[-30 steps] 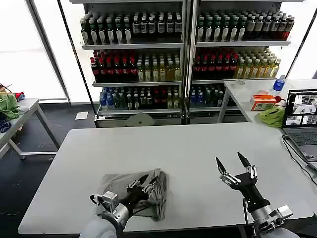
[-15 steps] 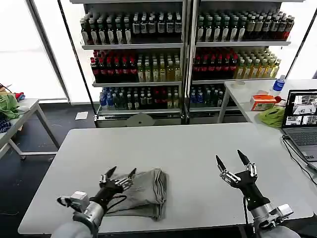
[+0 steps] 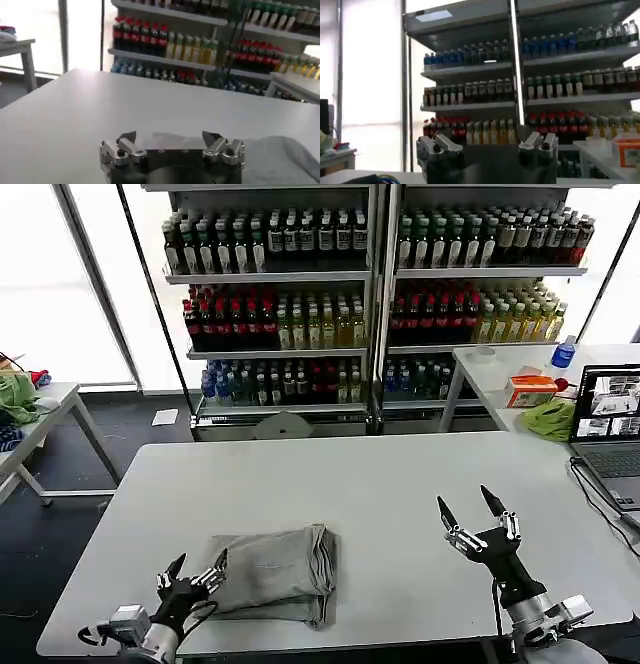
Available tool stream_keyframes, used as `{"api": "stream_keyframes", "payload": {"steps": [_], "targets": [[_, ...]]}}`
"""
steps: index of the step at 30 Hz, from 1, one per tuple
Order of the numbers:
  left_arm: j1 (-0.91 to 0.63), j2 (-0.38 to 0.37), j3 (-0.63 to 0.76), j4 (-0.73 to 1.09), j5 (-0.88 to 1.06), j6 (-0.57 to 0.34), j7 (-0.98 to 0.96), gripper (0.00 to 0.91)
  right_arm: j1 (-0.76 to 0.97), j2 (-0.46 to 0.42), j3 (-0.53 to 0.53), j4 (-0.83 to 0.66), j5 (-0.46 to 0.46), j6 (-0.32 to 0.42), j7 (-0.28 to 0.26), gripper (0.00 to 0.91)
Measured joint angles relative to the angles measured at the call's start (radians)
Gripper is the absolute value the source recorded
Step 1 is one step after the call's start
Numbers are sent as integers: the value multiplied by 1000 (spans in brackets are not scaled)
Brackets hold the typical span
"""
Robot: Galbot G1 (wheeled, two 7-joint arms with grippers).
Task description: Fold and organize the clothes.
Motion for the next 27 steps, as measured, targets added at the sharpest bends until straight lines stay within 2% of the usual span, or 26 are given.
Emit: {"api": "stream_keyframes", "payload": {"steps": [16,17,18,19,20,21,22,27], "targets": [[0,-64,12,56,-22,-3,9,907,1,0,13,1,14,1,0,907],[0,-66,14,59,-24,-3,10,756,1,1,13,1,14,1,0,907],[0,-68,15,63,-27,-2,11,655,1,0,13,2,15,1,0,907],[0,-71,18,67,-30,-2,12,474,2,0,13,2,15,1,-1,907],[0,-72,19,70,-33,-2,12,212,2,0,14,2,16,1,-1,907],[0,-74,20,72,-37,-2,12,91,3,-1,14,2,16,1,-1,907],[0,-76,24,73,-40,-3,12,10,3,-1,14,2,17,1,-1,907],[-7,-87,34,81,-48,-5,15,10,3,-1,14,4,18,1,-1,907]]}}
